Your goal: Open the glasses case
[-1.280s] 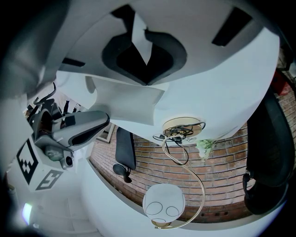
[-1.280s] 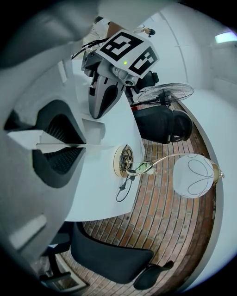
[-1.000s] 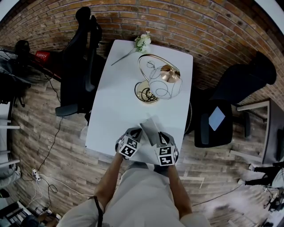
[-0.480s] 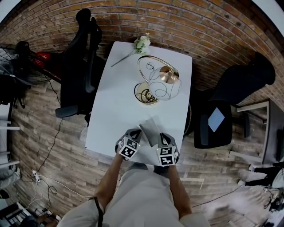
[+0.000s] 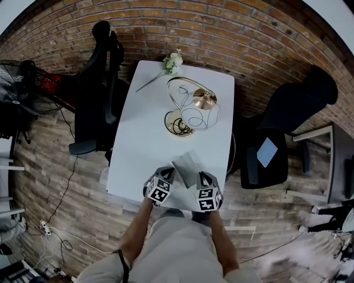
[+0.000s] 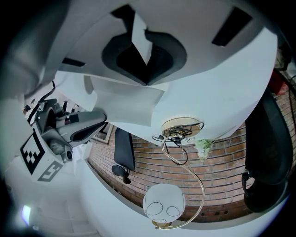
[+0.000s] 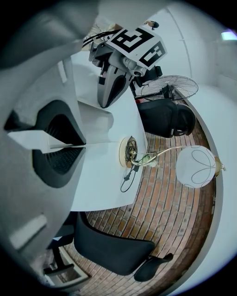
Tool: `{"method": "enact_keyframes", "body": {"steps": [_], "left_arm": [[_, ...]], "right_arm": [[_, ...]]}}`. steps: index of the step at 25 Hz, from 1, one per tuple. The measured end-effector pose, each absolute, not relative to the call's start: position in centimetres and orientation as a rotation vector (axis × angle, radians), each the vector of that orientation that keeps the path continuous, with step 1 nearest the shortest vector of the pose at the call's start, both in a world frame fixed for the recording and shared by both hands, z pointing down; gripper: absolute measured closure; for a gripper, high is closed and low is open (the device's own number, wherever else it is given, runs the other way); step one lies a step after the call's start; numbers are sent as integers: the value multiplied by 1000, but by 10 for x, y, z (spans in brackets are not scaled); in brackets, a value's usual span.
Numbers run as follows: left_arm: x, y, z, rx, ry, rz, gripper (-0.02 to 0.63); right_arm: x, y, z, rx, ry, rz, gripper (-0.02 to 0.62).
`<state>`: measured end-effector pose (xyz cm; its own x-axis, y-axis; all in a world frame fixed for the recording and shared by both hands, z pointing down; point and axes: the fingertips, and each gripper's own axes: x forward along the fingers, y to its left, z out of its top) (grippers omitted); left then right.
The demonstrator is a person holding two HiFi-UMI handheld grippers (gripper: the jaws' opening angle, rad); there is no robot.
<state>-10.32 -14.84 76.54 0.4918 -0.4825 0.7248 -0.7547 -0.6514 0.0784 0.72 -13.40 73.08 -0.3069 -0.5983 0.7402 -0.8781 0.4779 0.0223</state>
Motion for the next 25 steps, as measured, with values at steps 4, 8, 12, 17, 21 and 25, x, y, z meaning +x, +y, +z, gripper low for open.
{"method": "enact_keyframes", "body": {"steps": [4, 8, 12, 17, 21, 25], "left_arm": [[-103, -149, 765, 2356, -1028, 970, 604], [-104, -148, 765, 2358, -1025, 975, 604], [-104, -149, 764, 2359, -1021, 979, 604], [-103, -150, 762, 2374, -1033, 962, 604], [-104, -155, 745, 2405, -1079, 886, 604], [-109, -162, 713, 2449, -1159, 754, 604]], "right_arm": [[11, -129, 731, 1219, -2025, 521, 569], [13, -125, 730, 1223, -2017, 531, 568], [13, -124, 727, 1230, -2024, 514, 569], [9, -123, 718, 1233, -2070, 476, 569], [12, -123, 701, 1280, -2103, 440, 569], [14, -130, 670, 1360, -2162, 396, 571]]}}
